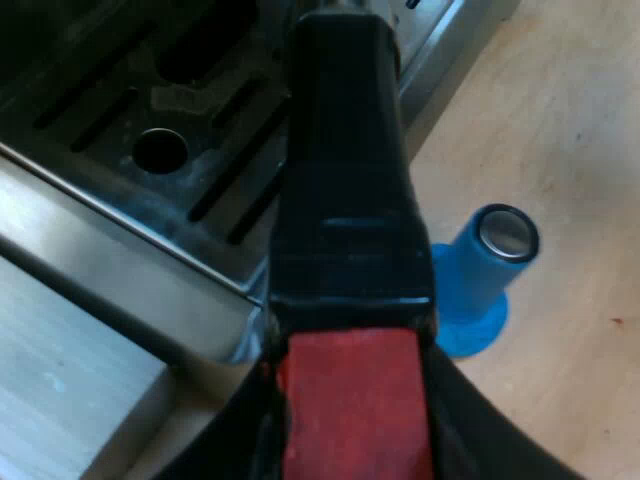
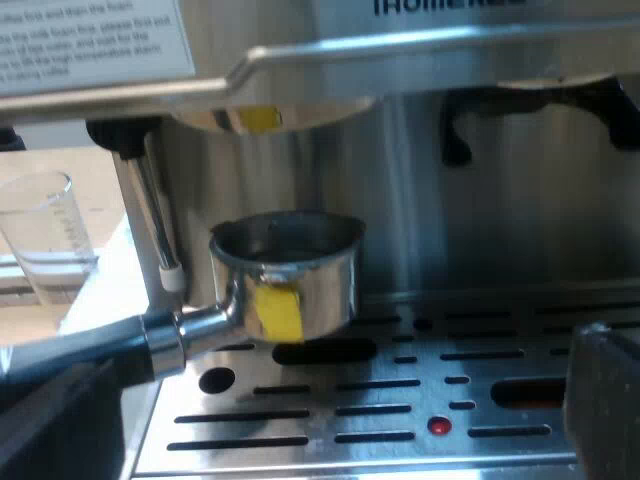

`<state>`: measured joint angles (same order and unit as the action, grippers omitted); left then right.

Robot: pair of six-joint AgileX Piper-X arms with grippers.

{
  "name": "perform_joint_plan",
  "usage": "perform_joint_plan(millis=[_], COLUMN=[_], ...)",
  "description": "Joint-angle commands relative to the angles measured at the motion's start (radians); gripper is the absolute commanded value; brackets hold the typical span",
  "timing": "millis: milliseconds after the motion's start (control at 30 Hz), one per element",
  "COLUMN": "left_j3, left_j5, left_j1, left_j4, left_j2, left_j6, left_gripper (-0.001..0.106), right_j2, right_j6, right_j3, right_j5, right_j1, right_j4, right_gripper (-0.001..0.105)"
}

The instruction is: Put the handle in the coffee machine

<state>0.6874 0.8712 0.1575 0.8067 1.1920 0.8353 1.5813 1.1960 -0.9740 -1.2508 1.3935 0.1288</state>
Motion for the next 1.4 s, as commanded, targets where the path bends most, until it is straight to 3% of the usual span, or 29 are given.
perform_joint_plan(millis=[33,200,300,400,667,900,1400], left_j3=[0.017,0.033,0.043,0.049,0.05,0.05,0.05], left_j5=[0.065,0.077,0.095,0.095,0.095,0.167,0.168], left_j1=[0.0,0.0,0.0,0.0,0.0,0.0,0.0], left_j4=[-0.026,-0.045,-0.062,-0.08,-0.17,-0.237,-0.306], left_j2=[0.002,0.008,0.008,0.017,0.036,0.043,0.072], left_j6=[-0.006,-0.01,-0.057,-0.061,-0.061,-0.054,-0.054], left_gripper=[0.0,0.0,0.0,0.0,0.0,0.0,0.0], right_j2=[0.01,0.048,0.065,0.071,0.071,0.071,0.071], right_j6=[0.013,0.047,0.166,0.231,0.24,0.24,0.24], right_j3=[0.008,0.008,0.008,0.008,0.008,0.008,0.008], right_j5=[-0.003,0.01,0.049,0.066,0.067,0.067,0.067], right_j1=[-0.005,-0.005,-0.005,-0.005,-0.005,-0.005,-0.005], right_j4=[-0.032,-0.122,-0.214,-0.271,-0.29,-0.29,-0.29], right_gripper=[0.09,0.09,0.09,0.09,0.09,0.09,0.09])
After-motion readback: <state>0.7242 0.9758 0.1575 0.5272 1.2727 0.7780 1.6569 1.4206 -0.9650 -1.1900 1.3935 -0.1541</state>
